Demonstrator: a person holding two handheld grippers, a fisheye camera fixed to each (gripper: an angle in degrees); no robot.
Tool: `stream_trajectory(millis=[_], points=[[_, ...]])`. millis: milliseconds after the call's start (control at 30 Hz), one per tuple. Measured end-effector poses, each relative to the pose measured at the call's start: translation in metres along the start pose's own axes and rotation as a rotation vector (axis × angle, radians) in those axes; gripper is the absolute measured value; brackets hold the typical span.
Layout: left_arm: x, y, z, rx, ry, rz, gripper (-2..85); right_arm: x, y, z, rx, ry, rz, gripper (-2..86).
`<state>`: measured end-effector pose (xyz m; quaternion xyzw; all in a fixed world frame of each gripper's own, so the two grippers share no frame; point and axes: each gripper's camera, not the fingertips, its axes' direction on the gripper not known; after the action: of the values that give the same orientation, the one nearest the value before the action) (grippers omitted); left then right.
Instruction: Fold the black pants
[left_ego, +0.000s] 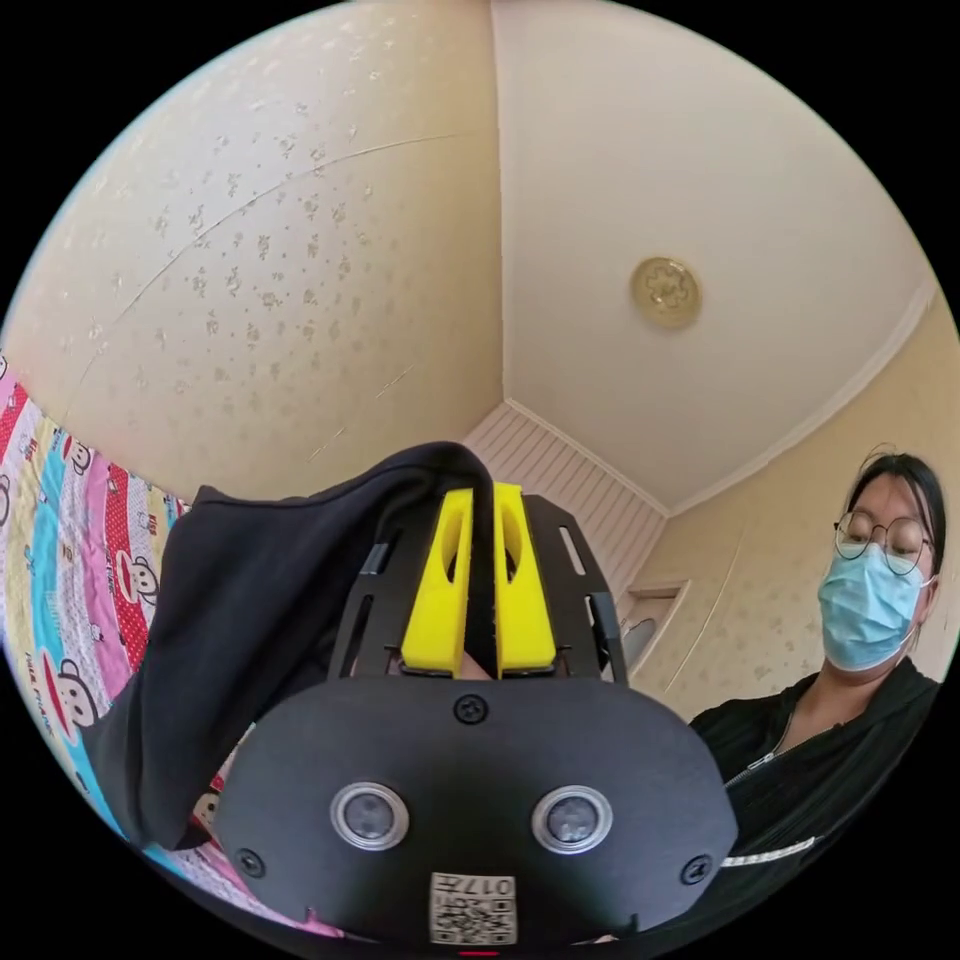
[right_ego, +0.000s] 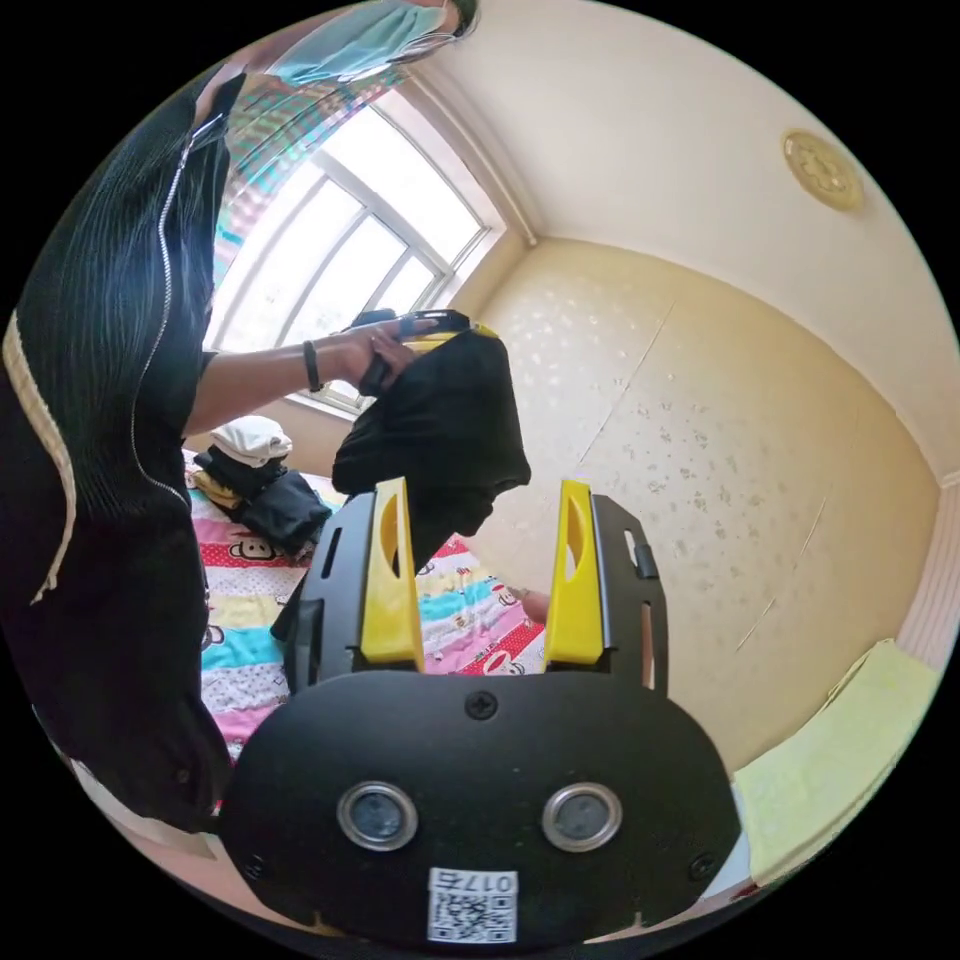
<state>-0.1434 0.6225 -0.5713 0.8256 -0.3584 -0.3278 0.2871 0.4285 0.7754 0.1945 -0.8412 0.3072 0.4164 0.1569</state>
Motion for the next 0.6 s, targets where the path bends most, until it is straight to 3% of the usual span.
stream_trajectory(millis=[133,267,600], points=[[0.007,-0.003,-0.01,0.042,0.025,0.03,3.3,-0.036,-0.029,0.014,0.085,-0.085,-0.09,19.6],[0.011,-0.002,-0.012,0.045,0.05,0.029,3.6,-0.079,-0.056,0.031,0.01,-0.053,-0.311,19.1],[0.012,0.006,-0.024,0.073,0.062,0.03,3.8,-0.112,-0.086,0.021,-0.074,0.023,-0.621,17.9]])
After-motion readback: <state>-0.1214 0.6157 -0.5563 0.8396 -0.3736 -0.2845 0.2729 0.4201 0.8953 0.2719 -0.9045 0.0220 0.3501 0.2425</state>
